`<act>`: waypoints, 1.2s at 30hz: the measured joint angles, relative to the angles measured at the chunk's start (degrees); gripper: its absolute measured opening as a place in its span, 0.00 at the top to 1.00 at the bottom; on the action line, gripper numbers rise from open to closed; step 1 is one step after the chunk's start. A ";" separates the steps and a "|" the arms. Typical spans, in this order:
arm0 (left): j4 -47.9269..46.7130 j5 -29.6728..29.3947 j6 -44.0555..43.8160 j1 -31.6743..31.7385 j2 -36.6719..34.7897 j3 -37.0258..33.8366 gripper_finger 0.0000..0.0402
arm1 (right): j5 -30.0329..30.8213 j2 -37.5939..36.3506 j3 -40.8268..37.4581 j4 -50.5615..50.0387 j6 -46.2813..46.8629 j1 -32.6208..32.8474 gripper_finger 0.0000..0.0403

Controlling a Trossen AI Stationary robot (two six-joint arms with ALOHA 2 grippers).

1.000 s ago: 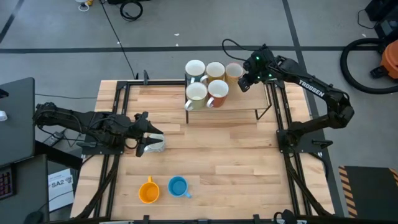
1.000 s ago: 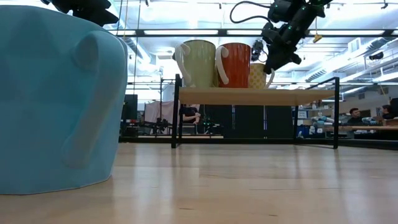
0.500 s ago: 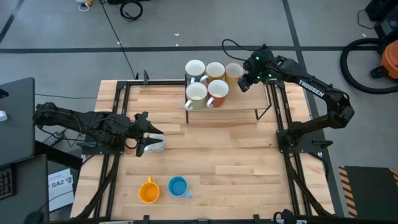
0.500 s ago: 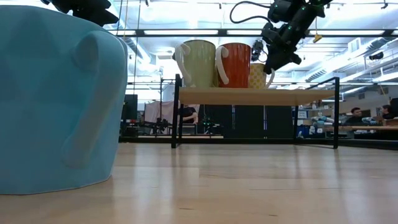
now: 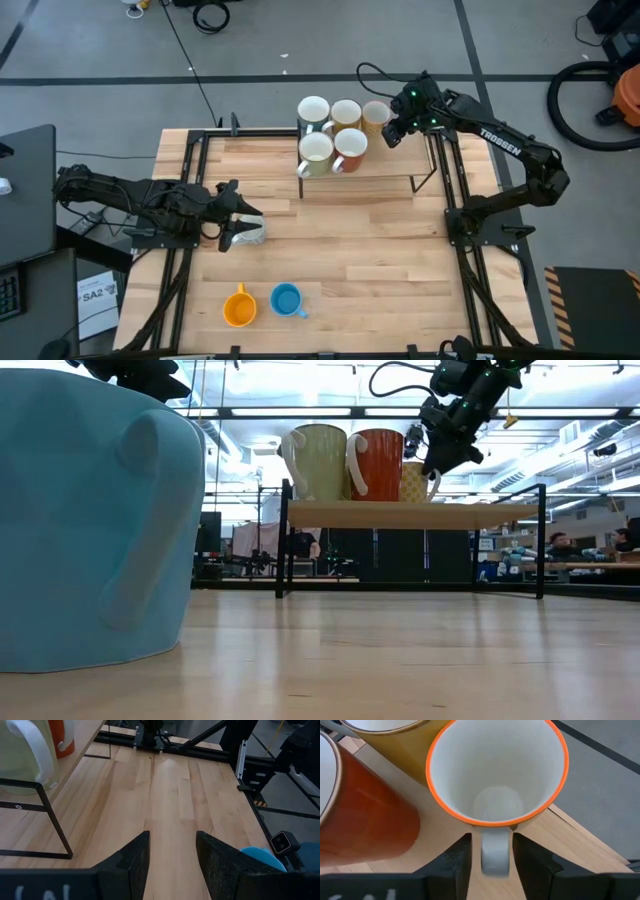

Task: Place coffee mugs
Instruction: Put the yellow patterned mug on the shelf, then put the blue patterned mug on the shelf

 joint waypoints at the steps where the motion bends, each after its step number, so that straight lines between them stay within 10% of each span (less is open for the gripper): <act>1: 0.00 0.01 0.00 -0.01 0.00 0.00 0.59 | 0.00 0.00 0.00 -0.02 0.00 0.00 0.62; 36: 0.00 0.02 -0.02 -0.02 0.00 0.00 0.59 | 0.07 -12.70 0.00 -0.26 0.90 0.07 0.50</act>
